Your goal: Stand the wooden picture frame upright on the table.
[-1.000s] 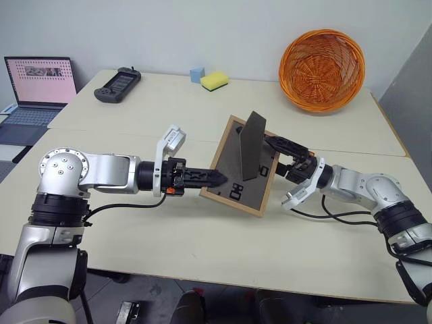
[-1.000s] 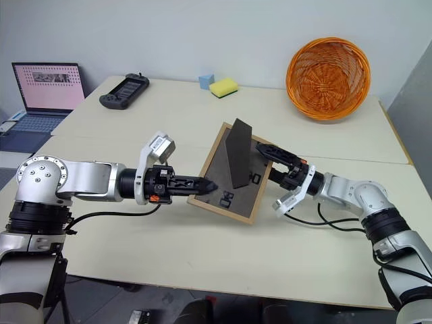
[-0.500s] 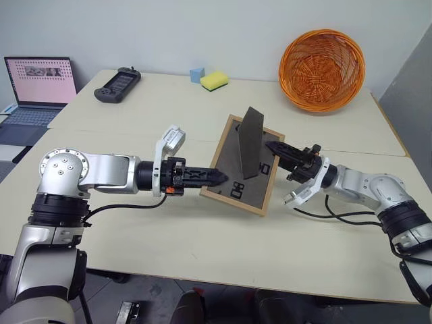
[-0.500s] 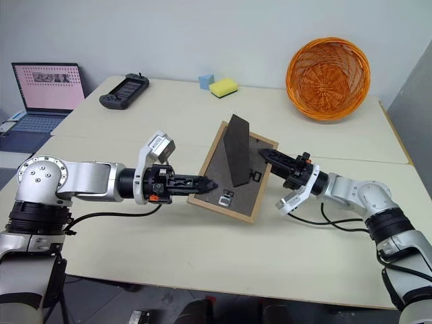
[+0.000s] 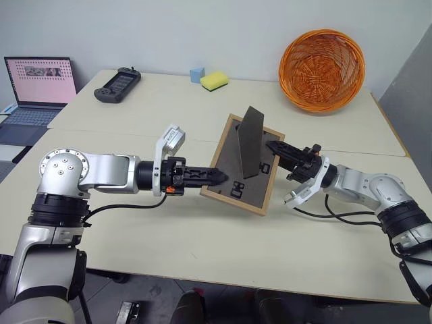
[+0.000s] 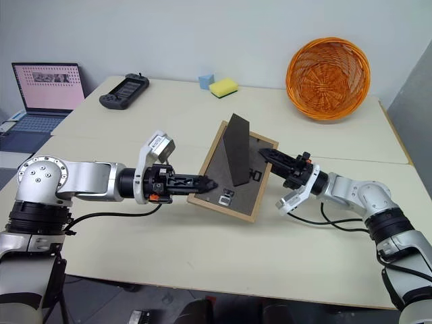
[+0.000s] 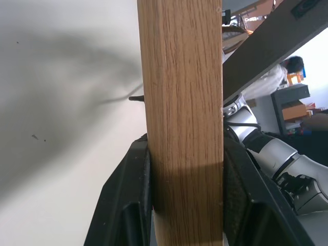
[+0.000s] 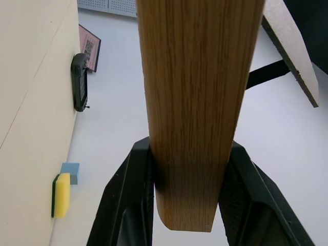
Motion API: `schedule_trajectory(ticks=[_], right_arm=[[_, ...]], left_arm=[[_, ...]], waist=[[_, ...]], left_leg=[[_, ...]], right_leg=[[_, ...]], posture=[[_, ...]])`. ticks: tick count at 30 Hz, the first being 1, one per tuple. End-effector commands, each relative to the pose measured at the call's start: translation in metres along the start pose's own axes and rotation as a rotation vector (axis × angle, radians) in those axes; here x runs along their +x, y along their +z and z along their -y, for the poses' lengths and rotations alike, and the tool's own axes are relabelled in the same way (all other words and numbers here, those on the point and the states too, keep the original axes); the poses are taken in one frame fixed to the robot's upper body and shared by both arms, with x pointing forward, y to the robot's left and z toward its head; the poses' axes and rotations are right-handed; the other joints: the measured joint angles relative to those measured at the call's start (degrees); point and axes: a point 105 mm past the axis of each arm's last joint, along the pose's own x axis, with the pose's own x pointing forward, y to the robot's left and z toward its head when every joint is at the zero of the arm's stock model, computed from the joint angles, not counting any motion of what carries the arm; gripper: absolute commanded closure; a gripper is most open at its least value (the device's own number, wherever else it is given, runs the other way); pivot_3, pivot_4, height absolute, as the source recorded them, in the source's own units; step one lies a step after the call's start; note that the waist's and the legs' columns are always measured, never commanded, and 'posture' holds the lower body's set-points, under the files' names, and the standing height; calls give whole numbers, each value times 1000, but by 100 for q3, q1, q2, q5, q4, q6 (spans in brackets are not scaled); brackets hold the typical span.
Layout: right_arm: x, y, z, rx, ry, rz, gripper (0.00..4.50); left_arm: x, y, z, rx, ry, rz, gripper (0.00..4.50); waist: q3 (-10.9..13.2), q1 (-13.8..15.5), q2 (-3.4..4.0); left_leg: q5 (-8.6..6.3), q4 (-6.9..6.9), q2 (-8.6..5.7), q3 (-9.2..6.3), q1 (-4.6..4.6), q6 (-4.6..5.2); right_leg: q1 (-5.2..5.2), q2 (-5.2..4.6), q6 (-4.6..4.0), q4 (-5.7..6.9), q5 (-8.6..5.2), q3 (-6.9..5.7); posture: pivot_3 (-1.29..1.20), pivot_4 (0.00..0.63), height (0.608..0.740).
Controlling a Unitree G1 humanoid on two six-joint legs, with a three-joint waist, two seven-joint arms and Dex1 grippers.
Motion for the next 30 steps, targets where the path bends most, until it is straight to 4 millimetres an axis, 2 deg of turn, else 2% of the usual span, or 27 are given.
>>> schedule_trajectory(ticks=[1, 11, 14, 17, 22, 25, 30], right_arm=[[6, -1, 10, -20, -33, 12, 3221], [6, -2, 9, -17, -32, 4, 3221], [5, -3, 9, -17, -30, 1, 3221], [6, -5, 10, -6, -28, -6, 3221], [7, -16, 10, 88, -31, -64, 3221], [10, -24, 10, 183, -26, -111, 3221], [21, -38, 6, 393, -23, -197, 3221]], left_arm=[[-4, 6, 13, 40, -35, 15, 1941], [-6, 9, 11, 42, -14, 29, 16], [-11, 11, 14, 55, -15, 44, 5], [-19, 10, 23, 153, 11, 49, 5], [-41, 26, 32, 443, 97, 187, 5], [-55, 23, 32, 685, 185, 202, 5], [-65, 21, 38, 873, 257, 242, 5]], waist=[[0, 0, 0], [0, 0, 0], [0, 0, 0], [0, -3, 0], [0, -12, 0], [0, -91, 0], [0, -110, -1]], left_leg=[[0, 0, 0, 0, 0, 0], [0, 1, 0, 0, 0, 0], [0, 1, 0, 0, 0, 0], [0, 0, 0, 0, 0, 0], [0, 0, 1, 1, 0, 0], [0, -1, 5, 9, 1, 0], [-2, -1, 10, 11, 2, 4]], right_leg=[[0, 0, 0, 0, 0, 0], [0, 0, 0, 0, 0, 0], [0, 0, 0, 0, 0, 0], [0, 0, 0, 0, 0, 0], [0, 0, 0, 0, 0, 0], [2, 0, -1, -3, 0, 2], [6, 0, -1, -6, 0, 1]], posture=[[0, 150, 740], [0, 150, 740], [0, 150, 740], [0, 150, 740], [0, 150, 740], [0, 150, 740], [0, 150, 740]])
